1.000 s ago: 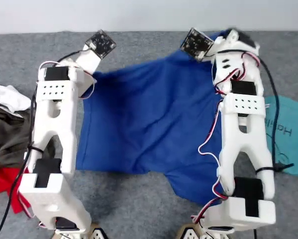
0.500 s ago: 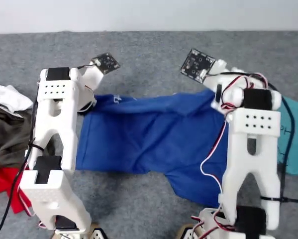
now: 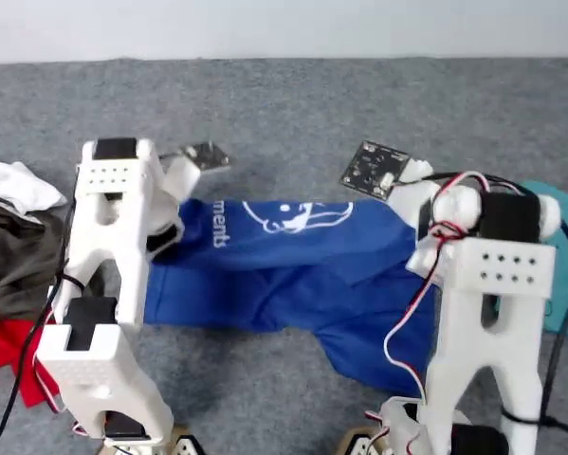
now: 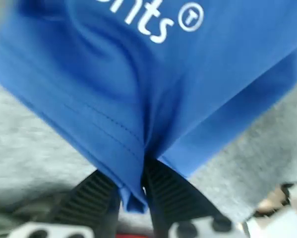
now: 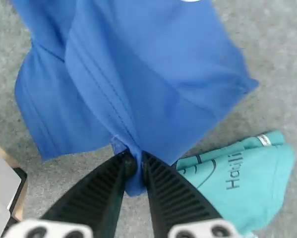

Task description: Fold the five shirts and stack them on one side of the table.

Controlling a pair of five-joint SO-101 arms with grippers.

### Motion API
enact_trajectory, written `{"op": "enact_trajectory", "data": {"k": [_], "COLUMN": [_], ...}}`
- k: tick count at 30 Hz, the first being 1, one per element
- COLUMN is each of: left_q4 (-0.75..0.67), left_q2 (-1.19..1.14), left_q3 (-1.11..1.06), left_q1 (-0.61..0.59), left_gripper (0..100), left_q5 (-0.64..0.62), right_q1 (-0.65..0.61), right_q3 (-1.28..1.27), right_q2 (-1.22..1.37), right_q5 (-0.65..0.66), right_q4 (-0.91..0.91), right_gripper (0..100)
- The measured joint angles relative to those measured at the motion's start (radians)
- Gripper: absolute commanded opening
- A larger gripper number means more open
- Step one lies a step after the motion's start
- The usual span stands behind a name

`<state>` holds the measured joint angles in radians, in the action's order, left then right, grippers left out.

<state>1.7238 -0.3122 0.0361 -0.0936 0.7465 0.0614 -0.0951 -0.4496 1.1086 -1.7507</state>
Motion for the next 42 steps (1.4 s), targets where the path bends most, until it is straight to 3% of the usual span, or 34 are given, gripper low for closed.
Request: {"op": "enact_trajectory", "data": {"k": [13,16,22,25,31,36,42], "left_q4": [0.000,0.000,0.000,0.000,0.000,-0.011,-0.038], "left_q2": [0.000,0.000,0.014,0.114,0.338,0.373,0.358], "left_q3": [-0.143,-0.143,-0.144,-0.180,-0.236,-0.212,-0.180], "left_q1": [0.000,0.000,0.000,0.000,-0.011,-0.058,-0.014], "left_gripper": [2,6,16,20,20,19,1], "left_q5": [0.006,0.006,-0.041,-0.051,-0.063,-0.181,-0.285], "right_q1": [0.046,0.049,0.086,0.146,0.201,0.201,0.141], "right_q3": [-0.390,-0.434,-0.450,-0.450,-0.450,-0.450,-0.450], "right_q2": [-0.345,-0.391,-0.443,-0.483,-0.574,-0.575,-0.453], "right_q5": [0.008,0.008,0.008,0.008,0.008,0.008,-0.086], "right_q4": [-0.003,-0.003,-0.003,-0.003,-0.003,0.037,0.083], "right_gripper": [1.0,2.4,26.9,31.2,26.6,11.7,1.6]}}
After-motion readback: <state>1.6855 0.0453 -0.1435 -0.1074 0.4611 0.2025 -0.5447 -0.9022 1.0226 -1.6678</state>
